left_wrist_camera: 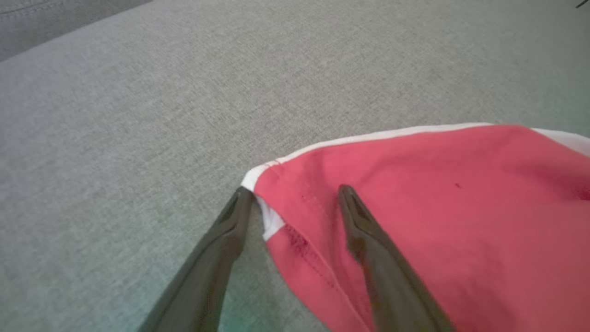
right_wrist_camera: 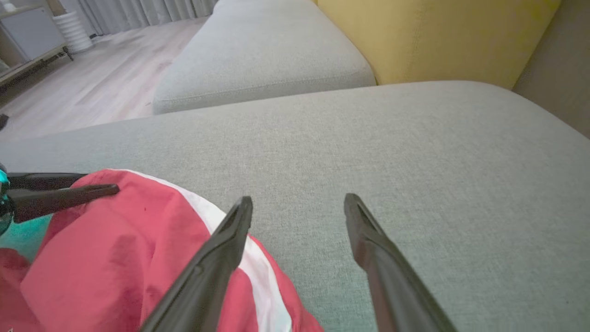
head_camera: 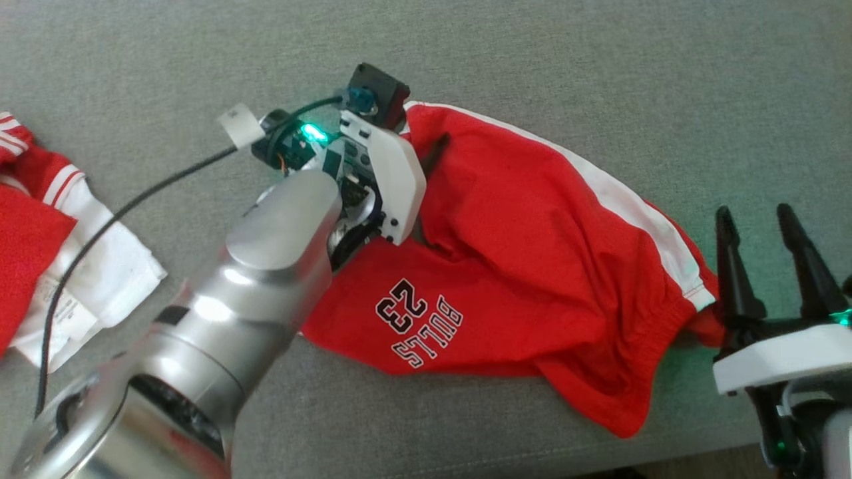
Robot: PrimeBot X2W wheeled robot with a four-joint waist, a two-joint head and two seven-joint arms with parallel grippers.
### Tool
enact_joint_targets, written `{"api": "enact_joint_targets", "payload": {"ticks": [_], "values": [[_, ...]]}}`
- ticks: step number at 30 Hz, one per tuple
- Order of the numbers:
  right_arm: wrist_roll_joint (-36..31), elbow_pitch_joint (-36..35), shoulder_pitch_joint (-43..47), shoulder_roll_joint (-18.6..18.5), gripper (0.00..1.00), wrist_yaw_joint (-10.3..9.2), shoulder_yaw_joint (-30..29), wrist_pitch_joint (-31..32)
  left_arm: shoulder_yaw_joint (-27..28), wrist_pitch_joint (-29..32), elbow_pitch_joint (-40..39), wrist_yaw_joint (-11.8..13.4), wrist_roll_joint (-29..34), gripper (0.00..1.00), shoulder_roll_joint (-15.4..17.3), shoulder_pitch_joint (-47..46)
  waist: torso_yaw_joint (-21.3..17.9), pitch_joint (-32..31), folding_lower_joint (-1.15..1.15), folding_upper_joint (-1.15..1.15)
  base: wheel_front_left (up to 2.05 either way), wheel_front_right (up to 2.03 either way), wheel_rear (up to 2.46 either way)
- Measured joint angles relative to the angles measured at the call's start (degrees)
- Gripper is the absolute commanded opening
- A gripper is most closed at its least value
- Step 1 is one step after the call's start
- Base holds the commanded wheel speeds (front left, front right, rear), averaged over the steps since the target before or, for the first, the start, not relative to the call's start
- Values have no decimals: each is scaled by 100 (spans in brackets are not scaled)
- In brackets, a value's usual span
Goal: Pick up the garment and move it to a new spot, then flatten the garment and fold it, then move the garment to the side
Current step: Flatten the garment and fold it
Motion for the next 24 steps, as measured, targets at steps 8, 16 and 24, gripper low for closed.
{"api": "enact_joint_targets", "payload": {"ticks": [8,16,24], "values": [[-203,233,46,-14,100,0,286,929,-286,-339,233,0,-231,0,0,-124,-38,34,0,0,0,0,0],[-208,798,-13,-276,100,0,385,1559,-610,-716,277,0,-528,0,0,-124,51,19,0,0,0,0,0],[-71,1053,-391,-557,0,0,432,1857,-778,-1357,285,10,-773,0,0,-124,231,2,0,0,0,0,0]]}}
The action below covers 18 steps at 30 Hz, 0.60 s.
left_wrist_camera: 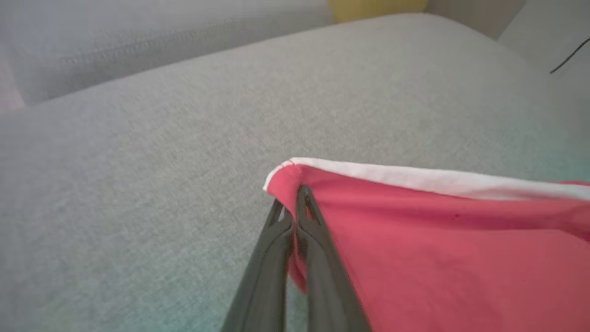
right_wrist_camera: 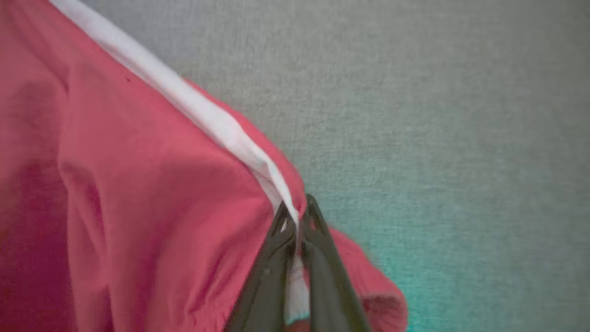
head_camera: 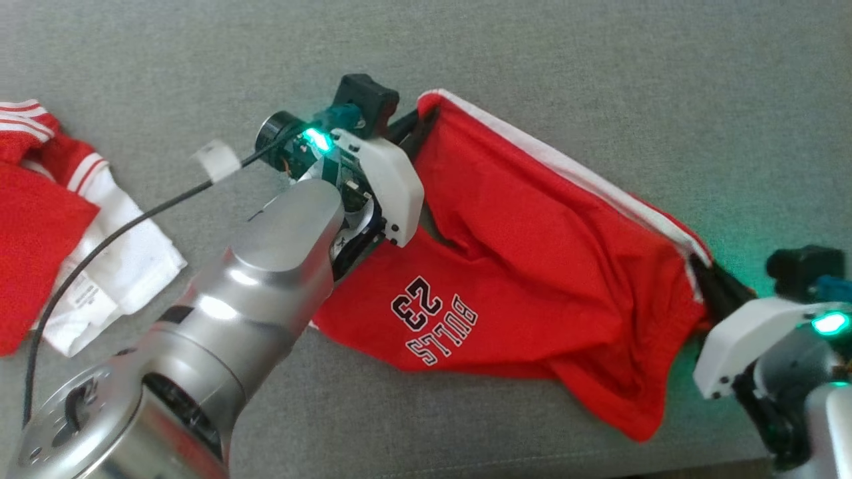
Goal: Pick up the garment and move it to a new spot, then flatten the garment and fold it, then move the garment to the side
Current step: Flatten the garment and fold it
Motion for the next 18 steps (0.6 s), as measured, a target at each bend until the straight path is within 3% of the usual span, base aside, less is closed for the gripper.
{"api": "enact_joint_targets", "payload": {"ticks": [6,10,12,18], "values": [[-45,-533,-56,-62,0,0,-298,-348,187,-1261,29,94,-4,0,34,-4,67,-276,0,0,0,0,0],[-84,-1165,-238,-237,0,0,-366,-480,537,-1696,-542,293,25,0,308,-3,105,-581,-1,0,0,0,0],[-132,-1543,-402,-360,0,0,-387,-497,787,-1738,-1143,489,144,0,593,4,138,-743,-1,0,0,0,0],[-204,-2550,-919,-793,0,0,-424,-417,1699,-1781,-3914,1227,692,0,1585,583,277,-1219,-2,0,0,0,0]]}}
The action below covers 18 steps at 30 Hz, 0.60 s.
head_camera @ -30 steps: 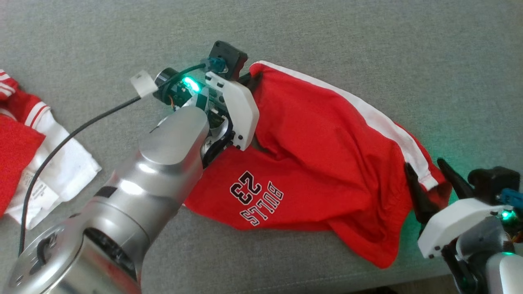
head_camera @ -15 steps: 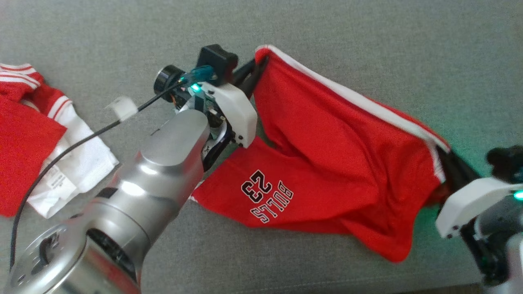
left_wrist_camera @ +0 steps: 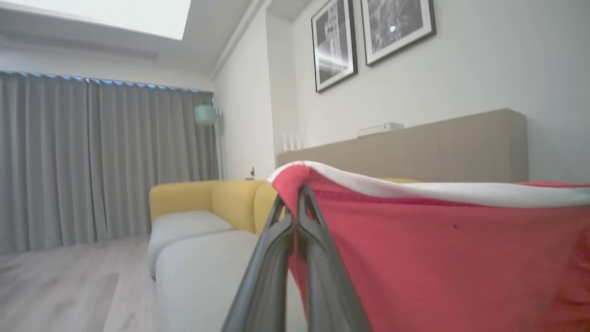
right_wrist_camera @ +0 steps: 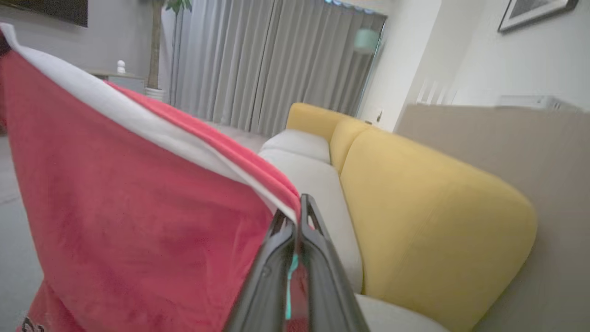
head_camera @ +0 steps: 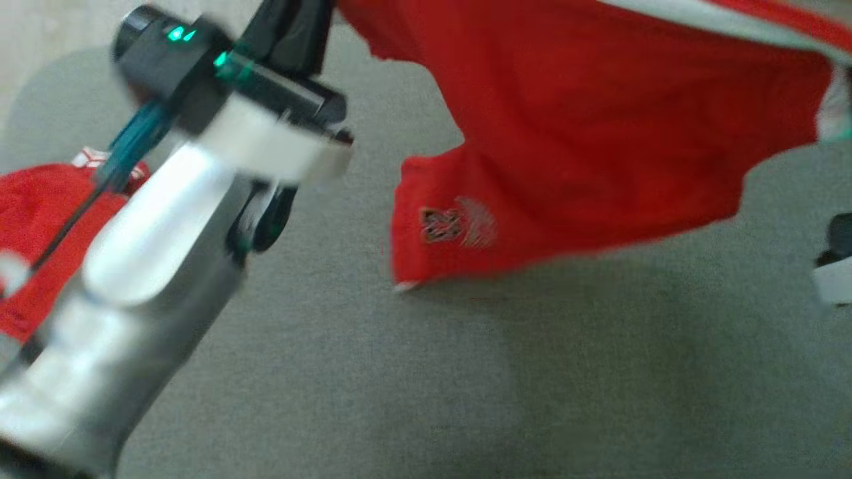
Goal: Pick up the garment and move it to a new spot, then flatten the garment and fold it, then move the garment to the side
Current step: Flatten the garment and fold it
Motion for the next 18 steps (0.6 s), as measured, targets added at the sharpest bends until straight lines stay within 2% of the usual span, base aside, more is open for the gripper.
{"api": "enact_joint_targets", "payload": {"ticks": [6,10,14,18], "values": [[11,-594,-458,-348,0,0,-33,338,344,198,-2288,779,257,0,825,658,167,-325,0,0,0,0,0],[207,-566,-842,-510,0,0,-5,577,483,554,-3078,1055,252,0,1071,665,220,-321,0,0,0,0,0],[508,59,-1408,-547,0,0,183,662,492,742,-2939,1043,-47,0,1024,673,221,-171,1,0,0,0,0],[823,1068,-2082,-599,0,0,482,611,493,734,-1856,680,-416,0,633,550,217,51,2,0,0,0,0]]}}
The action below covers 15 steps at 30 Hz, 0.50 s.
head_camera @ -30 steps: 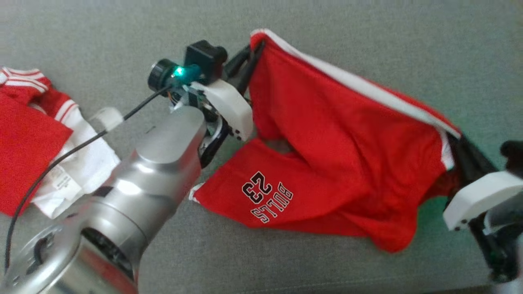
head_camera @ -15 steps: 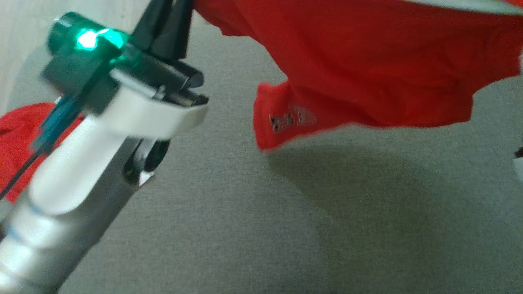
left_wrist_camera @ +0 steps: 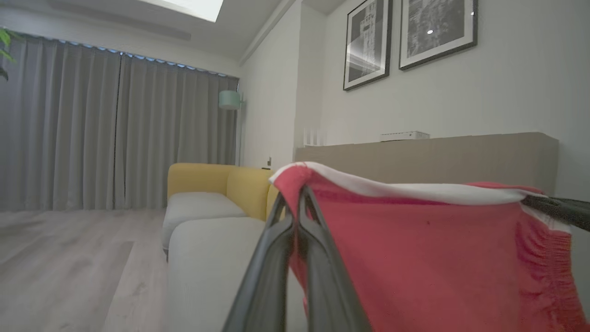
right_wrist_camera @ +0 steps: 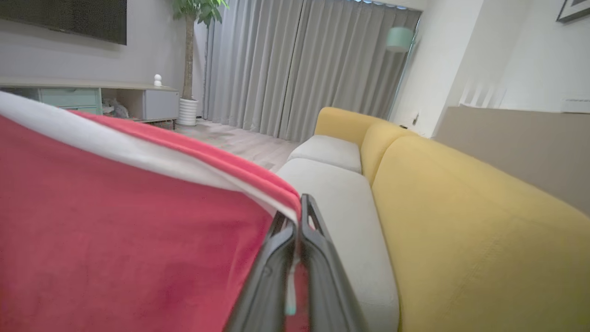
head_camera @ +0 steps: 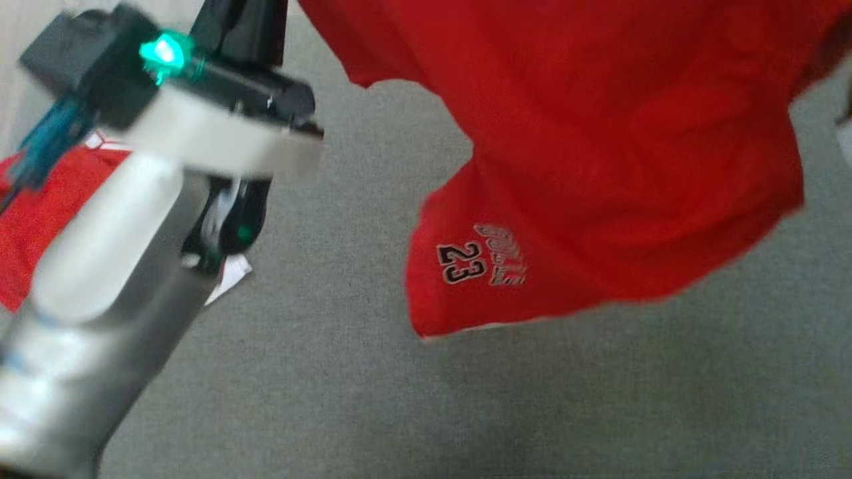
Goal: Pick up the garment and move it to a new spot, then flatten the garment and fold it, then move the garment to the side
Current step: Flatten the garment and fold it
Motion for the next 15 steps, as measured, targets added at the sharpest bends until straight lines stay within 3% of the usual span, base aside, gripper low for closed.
{"api": "enact_joint_targets", "payload": {"ticks": [4,5,7,10,11,12,15], "values": [[168,1227,-976,154,0,0,302,-281,56,-331,1600,-471,-204,0,-573,-726,-29,202,1,0,0,0,0],[215,1923,-1574,371,0,0,428,-490,205,-516,2386,-679,-221,0,-824,-1189,-89,254,1,0,0,0,0],[337,2560,-2135,659,0,1,444,-827,394,-644,3055,-825,-189,0,-1040,-1624,-164,285,1,0,0,0,0],[332,3438,-2825,996,0,1,442,-1361,909,-705,3799,-993,-160,0,-1383,-2095,-276,320,0,0,0,0,0],[332,3438,-2825,996,0,1,442,-1361,909,-705,3799,-993,-160,0,-1383,-2095,-276,320,0,0,0,0,0],[290,3971,-3091,1169,0,1,447,-1730,1365,-706,4065,-1088,-105,0,-1626,-2180,-329,335,0,0,0,0,0],[231,4742,-3138,1370,0,2,560,-2214,1775,-706,4633,-1245,55,0,-1907,-2038,-385,372,-1,0,0,0,0]]}}
